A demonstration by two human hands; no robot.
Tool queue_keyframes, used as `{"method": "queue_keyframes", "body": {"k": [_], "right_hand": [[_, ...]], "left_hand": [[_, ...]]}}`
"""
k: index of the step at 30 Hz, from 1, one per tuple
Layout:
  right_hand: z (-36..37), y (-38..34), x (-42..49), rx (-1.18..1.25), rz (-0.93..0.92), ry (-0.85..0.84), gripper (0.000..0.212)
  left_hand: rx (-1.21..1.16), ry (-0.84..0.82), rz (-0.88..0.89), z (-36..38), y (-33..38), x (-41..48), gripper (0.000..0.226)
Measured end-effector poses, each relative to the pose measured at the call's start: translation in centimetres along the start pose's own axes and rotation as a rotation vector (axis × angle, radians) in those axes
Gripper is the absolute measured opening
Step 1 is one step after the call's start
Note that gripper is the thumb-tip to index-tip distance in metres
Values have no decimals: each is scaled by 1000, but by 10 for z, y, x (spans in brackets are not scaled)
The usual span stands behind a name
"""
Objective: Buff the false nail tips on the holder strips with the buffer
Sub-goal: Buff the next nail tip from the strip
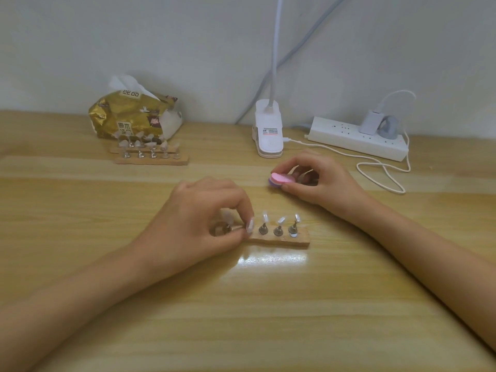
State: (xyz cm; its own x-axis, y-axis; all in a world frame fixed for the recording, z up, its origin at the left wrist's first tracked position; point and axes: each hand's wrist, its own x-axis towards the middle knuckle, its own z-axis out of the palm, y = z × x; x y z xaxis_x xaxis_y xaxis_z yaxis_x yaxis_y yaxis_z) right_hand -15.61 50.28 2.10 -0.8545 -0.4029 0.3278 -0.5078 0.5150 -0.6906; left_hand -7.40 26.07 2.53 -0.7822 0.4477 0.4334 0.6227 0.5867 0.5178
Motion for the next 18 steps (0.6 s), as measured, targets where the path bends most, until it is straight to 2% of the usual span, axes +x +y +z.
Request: {"method": "queue_keyframes", "body": {"k": [1, 4, 7, 10, 13, 16, 18], "right_hand": [[0, 0, 0, 22, -2, 25, 10], [0, -3, -1, 84, -37, 107, 7], [2, -7, -3, 114, -77, 137, 9], [4, -10, -3, 145, -63, 149, 11], [9, -16, -3, 188, -109, 146, 12], [15, -20, -2, 91, -219, 114, 9], [15, -18, 1, 26, -228, 89, 9]], "left_hand": [[-13, 56, 15, -1, 2, 0, 9], [-286, 187, -76, -9, 2, 11, 7], [-481, 119, -210, -12, -12, 34, 6], [-443, 44, -297, -2, -26, 50, 6], [-412, 41, -298, 7, -32, 54, 8], [-381, 58, -255, 10, -35, 52, 10], [-379, 78, -242, 11, -36, 51, 13]]}}
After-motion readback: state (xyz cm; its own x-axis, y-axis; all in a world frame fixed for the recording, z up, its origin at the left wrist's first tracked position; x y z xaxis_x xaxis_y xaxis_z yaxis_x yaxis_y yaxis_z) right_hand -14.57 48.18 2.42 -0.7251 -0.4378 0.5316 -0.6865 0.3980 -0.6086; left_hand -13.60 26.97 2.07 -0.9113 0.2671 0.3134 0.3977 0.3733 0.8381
